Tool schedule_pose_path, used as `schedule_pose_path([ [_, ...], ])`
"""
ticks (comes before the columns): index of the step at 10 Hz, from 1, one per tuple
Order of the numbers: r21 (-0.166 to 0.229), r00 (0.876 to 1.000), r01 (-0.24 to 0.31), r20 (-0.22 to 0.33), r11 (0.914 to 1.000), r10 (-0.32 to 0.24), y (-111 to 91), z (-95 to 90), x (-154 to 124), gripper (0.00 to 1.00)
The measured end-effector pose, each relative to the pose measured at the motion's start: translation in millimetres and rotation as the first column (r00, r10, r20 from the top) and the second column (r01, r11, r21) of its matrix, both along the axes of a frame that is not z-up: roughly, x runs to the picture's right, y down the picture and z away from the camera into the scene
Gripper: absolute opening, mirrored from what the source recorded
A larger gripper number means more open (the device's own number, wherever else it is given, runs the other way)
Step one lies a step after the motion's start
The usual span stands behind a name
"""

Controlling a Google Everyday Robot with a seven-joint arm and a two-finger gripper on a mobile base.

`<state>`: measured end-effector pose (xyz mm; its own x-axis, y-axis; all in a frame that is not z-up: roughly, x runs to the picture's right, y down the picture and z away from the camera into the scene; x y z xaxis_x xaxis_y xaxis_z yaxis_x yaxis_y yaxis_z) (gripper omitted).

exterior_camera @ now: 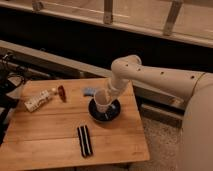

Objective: Place the ceramic cup in the ceramic bowl

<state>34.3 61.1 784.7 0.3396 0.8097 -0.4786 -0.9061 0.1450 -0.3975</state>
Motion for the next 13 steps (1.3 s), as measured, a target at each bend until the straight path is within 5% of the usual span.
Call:
schedule_pose_path([
  [13, -0.007, 0.999, 0.03, -0.034, 0.9995, -0.03, 13.4, 21.4, -13.5, 0.0],
])
